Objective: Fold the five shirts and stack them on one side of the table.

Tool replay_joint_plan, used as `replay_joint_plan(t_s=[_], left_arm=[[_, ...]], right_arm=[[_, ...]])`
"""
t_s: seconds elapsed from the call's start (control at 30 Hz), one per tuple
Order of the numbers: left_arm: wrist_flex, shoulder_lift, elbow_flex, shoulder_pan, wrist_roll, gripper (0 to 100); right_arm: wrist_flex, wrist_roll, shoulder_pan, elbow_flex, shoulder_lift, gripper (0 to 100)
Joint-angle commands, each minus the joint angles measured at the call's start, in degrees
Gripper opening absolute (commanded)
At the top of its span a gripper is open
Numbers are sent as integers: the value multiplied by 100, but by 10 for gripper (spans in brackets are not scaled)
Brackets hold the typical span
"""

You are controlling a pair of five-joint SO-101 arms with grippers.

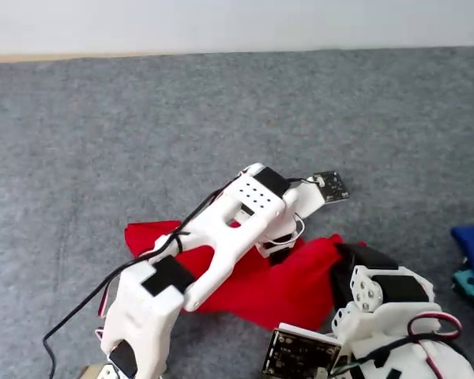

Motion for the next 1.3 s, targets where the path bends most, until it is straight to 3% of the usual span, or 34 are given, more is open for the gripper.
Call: replay_joint_plan(t_s=[0.0,0.17,0.63,1.1,1.27], left_arm=[[35,97,-435,18,26,230],[360,492,-884,26,18,219],[1679,686,-2554,-44,9,36],[1873,607,-2905,-1802,9,2],[1996,-141,-3011,-2251,26,2]], right_arm=[[189,79,48,9,4,10],[189,79,48,9,4,10],[189,79,48,18,4,10],[189,62,84,18,31,10],[180,53,637,105,13,10]])
